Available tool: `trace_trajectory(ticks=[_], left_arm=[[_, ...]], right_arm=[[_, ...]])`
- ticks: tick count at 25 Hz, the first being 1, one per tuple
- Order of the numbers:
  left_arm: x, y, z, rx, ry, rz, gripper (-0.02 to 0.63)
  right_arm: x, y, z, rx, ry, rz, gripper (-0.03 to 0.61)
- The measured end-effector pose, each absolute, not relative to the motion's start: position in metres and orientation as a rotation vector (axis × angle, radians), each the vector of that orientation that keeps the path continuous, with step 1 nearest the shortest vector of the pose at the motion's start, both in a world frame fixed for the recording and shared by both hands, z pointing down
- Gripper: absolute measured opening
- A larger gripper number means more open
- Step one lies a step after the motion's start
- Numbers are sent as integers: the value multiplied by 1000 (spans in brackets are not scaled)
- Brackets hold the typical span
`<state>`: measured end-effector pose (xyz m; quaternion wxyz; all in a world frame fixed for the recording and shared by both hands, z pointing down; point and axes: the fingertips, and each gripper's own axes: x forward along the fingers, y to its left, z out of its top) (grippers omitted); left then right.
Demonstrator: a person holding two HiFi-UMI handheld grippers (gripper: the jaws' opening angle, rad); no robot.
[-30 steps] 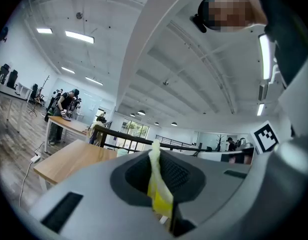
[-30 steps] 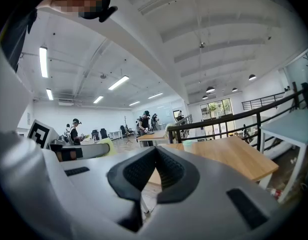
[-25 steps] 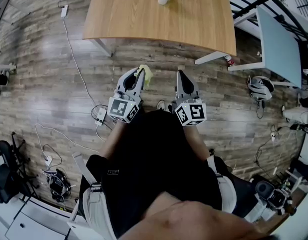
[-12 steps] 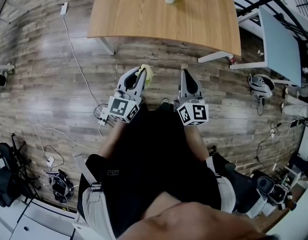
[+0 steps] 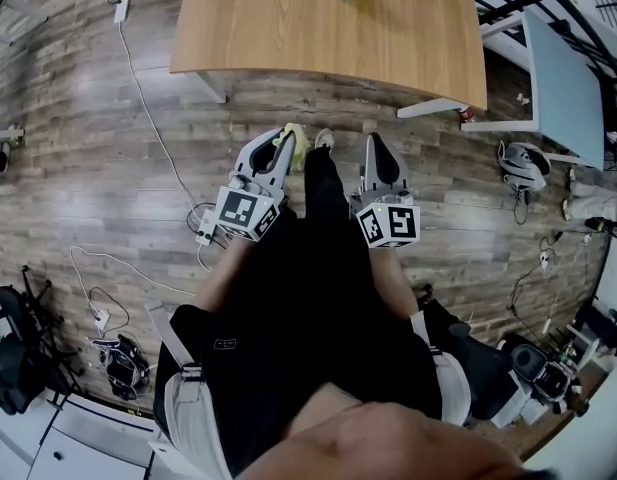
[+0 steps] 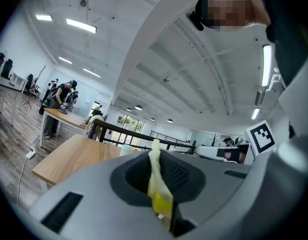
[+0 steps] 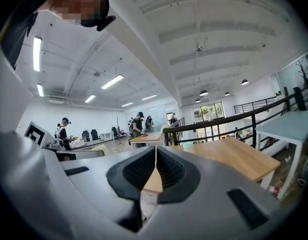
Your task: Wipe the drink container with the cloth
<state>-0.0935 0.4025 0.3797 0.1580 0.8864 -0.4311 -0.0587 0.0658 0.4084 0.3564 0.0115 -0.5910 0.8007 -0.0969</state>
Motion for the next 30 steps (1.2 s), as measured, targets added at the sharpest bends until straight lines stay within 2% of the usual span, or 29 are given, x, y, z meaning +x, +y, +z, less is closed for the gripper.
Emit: trace_trajectory(ticks=[20, 30], left_arm=[[-7, 207, 383, 2514, -1312, -115, 44], [12, 134, 374, 2465, -1409, -88, 43]], right_arm=[[125, 202, 370, -1659, 2617, -373, 32], [148, 113, 373, -1555, 2695, -409, 32]])
